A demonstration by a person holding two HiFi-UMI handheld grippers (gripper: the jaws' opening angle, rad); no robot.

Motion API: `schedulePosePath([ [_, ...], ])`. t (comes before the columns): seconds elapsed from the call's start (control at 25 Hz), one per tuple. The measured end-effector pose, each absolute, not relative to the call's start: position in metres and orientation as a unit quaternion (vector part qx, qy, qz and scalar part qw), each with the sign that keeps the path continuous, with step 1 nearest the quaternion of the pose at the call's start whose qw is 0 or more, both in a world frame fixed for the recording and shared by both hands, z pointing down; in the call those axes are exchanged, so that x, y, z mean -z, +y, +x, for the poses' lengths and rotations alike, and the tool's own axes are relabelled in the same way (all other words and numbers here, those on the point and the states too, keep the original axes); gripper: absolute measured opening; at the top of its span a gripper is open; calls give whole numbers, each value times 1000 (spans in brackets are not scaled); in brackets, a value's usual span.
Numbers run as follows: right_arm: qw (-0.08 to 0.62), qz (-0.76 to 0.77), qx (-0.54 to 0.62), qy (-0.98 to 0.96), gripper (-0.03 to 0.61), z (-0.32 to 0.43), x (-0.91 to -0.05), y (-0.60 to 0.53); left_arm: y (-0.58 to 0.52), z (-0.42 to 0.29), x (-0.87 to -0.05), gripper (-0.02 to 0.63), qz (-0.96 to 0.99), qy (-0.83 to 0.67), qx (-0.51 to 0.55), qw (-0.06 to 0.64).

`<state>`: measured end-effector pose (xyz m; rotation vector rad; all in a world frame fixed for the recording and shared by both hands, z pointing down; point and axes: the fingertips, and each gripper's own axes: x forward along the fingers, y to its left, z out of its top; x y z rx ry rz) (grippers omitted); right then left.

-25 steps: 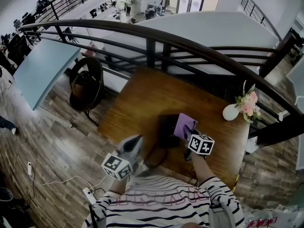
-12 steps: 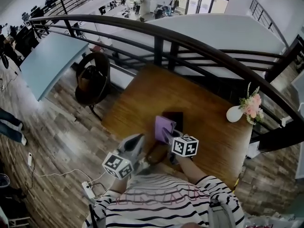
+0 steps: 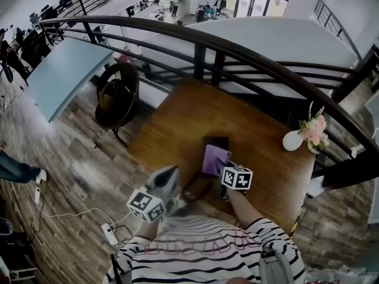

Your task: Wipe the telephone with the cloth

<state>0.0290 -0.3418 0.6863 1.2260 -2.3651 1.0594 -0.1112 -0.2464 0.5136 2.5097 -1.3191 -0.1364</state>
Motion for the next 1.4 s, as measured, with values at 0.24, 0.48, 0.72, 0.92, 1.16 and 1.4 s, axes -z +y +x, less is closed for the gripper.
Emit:
schedulePosePath([
  [0.24,138,485,-365,-782,37,98,-693,-342,-248,-94,-512,0,885,-438,49,151],
  [0.48,129,509,-366,-769,37,134,-688,-336,-251,-82,-512,0,891,-426,46,152],
  [0.72,100,485,-359,-791,37,109,-662,-329,-253,-79,-509,0,892,-423,48,152],
  [0.92,78,406,-355,-839,37,41,-635,-315,-253,-89,-507,0,888,-433,49,148],
  [1.16,100,332,-366,-864,37,-30,-644,-298,-251,-106,-507,0,880,-449,53,147],
  [1.4,165,341,-364,-851,37,-33,-686,-295,-248,-113,-510,0,878,-451,55,151],
])
